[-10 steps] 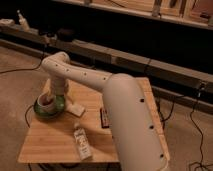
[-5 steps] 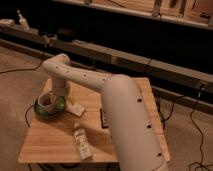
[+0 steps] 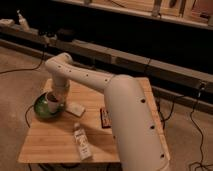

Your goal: Pick up the ceramic cup

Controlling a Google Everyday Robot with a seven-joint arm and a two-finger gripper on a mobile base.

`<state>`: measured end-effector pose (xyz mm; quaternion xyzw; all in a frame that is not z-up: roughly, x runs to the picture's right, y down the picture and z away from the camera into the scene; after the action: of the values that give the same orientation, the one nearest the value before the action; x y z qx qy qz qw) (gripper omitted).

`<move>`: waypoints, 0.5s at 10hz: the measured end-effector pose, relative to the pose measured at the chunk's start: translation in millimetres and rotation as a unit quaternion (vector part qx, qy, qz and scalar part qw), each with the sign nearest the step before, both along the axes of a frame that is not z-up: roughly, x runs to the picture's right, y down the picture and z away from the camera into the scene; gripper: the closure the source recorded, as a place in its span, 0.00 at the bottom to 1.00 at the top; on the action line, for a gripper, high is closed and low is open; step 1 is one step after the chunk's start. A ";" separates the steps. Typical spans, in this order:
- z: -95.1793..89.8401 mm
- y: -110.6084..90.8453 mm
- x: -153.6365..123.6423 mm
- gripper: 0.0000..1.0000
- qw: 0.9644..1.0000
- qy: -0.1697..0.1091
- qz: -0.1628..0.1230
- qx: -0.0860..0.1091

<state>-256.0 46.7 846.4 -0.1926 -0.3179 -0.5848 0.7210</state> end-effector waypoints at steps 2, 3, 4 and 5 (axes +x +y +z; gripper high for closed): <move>-10.4 -19.0 -13.2 1.00 0.999 -0.020 0.017 0.023; -16.6 -27.1 -18.8 1.00 0.998 -0.033 0.030 0.032; -24.1 -35.1 -23.0 1.00 0.997 -0.046 0.047 0.042; -30.1 -41.8 -24.2 1.00 0.995 -0.054 0.059 0.051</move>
<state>-280.2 4.8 816.3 -0.1046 -0.3370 -0.5662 0.7449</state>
